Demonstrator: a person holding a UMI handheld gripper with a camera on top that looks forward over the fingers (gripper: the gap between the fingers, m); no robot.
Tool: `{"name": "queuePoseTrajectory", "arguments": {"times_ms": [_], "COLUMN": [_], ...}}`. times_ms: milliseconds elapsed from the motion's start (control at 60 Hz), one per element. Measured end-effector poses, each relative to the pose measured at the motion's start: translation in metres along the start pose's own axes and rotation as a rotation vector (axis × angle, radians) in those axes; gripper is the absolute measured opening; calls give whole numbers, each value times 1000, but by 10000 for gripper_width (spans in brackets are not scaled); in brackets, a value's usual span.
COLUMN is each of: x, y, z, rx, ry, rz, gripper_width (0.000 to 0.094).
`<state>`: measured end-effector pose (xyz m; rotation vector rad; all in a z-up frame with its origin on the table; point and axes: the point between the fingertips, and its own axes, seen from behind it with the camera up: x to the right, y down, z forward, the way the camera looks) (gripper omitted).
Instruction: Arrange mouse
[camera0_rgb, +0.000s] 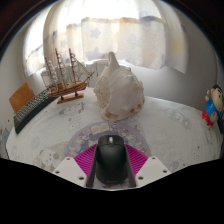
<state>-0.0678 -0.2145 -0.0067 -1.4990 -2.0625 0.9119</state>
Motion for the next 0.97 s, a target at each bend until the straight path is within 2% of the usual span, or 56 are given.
{"name": "queuePoseTrajectory", "arguments": {"times_ms": [50,117,150,217,417,550,750,967], "x": [1,5,9,19,57,98,147,167], "y": [1,-2,-3,-13,-19,-22,-6,10], "z": [-3,-14,-26,-60,-208,-278,-313,-321], "rx": [-12,-41,-68,-92,-195,-185,-183,-203], "ry": [-1,7,13,25,43,101,188,221], "rz": [-11,-6,3,26,27,15,106,181], "gripper_width": [556,872,828,854,855,856,860,859]}}
